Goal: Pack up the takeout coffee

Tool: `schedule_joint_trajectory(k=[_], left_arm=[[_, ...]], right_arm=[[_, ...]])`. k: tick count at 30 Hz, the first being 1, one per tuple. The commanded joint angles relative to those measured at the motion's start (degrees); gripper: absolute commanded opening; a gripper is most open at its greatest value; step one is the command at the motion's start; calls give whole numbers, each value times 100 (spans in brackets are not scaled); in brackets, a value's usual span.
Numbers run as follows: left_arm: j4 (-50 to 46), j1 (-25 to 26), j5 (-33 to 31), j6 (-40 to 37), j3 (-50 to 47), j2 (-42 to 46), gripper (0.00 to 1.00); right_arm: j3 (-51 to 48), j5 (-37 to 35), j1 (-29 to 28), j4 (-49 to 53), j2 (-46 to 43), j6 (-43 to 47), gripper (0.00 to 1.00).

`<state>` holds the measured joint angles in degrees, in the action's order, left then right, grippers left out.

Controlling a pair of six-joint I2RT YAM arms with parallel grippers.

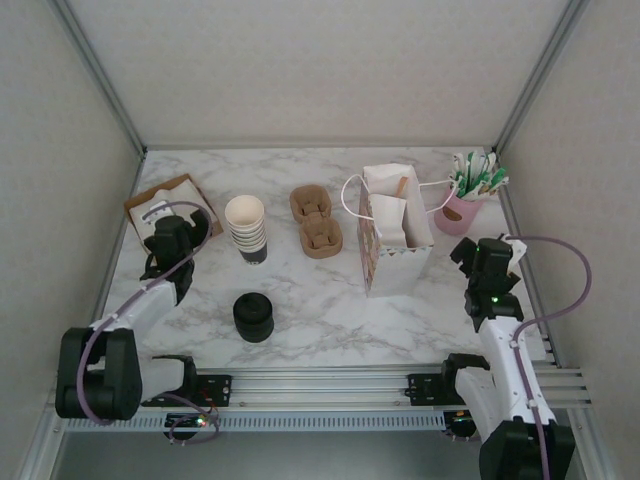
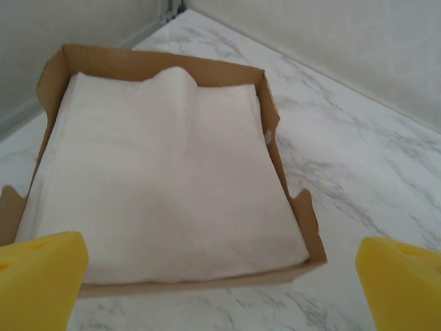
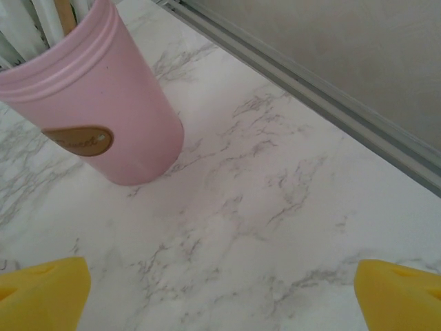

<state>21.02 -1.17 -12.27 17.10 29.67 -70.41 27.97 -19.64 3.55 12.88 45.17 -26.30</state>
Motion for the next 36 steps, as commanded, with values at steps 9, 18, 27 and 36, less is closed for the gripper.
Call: schedule_joint_trajectory(k=[9,18,27,36], left_arm=[[2912,-406,669,-957,-919,-725,100],[3809,-376,1047,-1155,-1047,-1234,100],[4656,-61,845,-1471,-1508,-1335,100],[5558,-164,690,-1280,-1822,-1747,100]], right_arm=[[-1335,220,39,-3905,1014,847,99],[-1262,515,-106,-5431,2585,1271,99],[-819,519,-688,-5952,3659,2056,99],[-646,754,-742,-6045,4142,2203,99]])
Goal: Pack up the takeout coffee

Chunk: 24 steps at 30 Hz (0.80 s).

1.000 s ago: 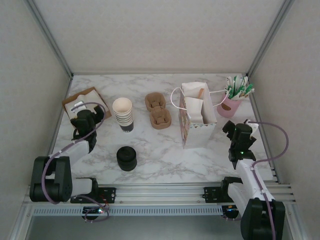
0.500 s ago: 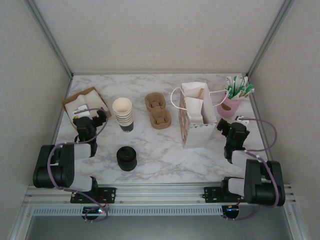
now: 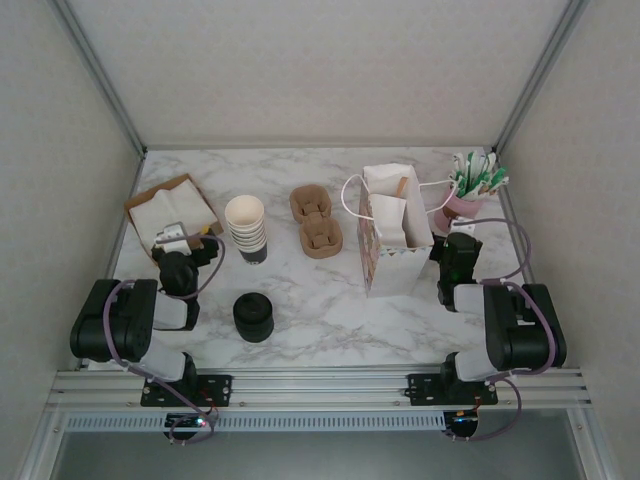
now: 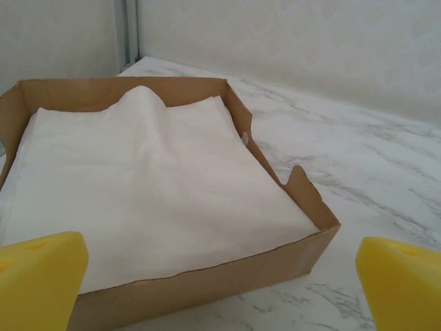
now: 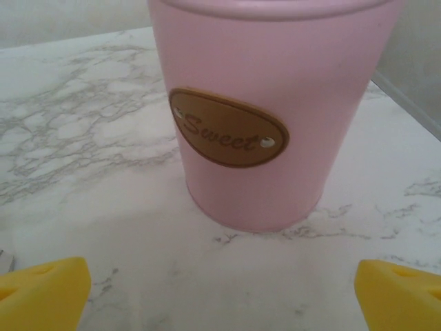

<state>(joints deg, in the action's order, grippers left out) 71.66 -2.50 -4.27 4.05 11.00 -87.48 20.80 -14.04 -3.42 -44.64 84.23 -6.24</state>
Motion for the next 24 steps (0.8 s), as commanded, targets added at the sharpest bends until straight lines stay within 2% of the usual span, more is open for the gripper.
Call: schedule_joint_trajectory(k=[1,2,24], left_arm=[[425,-18,-133,21,74,-35,100],[417,-14,-152,16,85,-48,100],[338,26,-155,-28,137,-56,100]], right_arm=[[18,260,-73,-674,435,306,99],[89,210,-117,-395,369,313,99],[65,206,-133,-475,393,334,99]])
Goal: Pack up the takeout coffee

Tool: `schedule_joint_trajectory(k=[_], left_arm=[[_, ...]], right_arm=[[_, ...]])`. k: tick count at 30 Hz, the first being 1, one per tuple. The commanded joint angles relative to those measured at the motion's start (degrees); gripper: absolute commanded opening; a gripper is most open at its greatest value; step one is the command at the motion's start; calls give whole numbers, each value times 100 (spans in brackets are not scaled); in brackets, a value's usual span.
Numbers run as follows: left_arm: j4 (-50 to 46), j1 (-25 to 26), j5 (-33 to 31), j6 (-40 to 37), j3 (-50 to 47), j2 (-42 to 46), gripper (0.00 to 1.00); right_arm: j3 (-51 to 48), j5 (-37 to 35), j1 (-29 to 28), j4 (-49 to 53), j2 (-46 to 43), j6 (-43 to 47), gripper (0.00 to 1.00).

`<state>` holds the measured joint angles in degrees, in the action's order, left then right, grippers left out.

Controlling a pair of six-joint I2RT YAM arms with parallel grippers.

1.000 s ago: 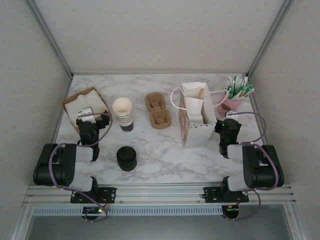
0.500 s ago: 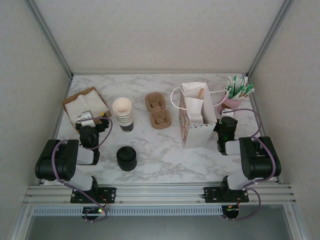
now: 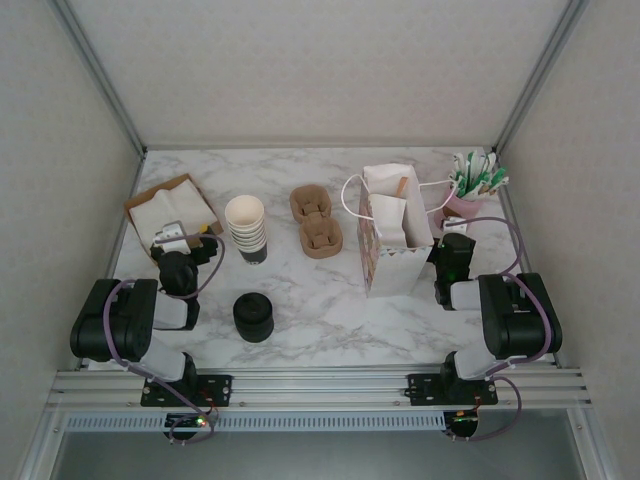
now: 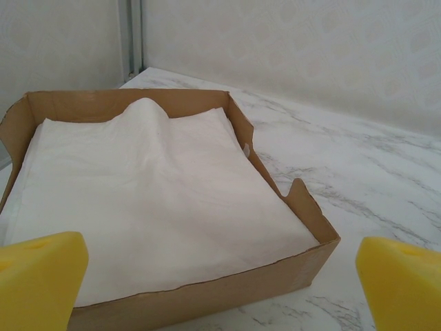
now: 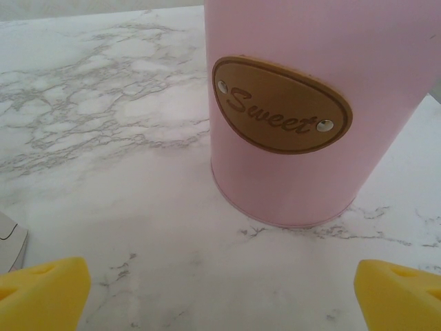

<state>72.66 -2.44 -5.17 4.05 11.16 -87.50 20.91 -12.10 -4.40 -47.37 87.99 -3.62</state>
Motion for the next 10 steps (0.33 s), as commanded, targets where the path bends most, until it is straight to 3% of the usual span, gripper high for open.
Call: schedule_joint_trajectory(k=[1,3,6,10], left_arm=[[231,24,-63,-28,126,-53,100],[239,24,-64,-28,127,-49,100],[234,24,-63,-28,123,-49,100],[239,24,-63,-28,128,-54,100]], right_arm=[[62,10,-34,-197,17,72,99],[63,23,-28,-192,17,71,99],[177,618,-13,13,27,274,99],[161,647,2,-4,26,268,99]])
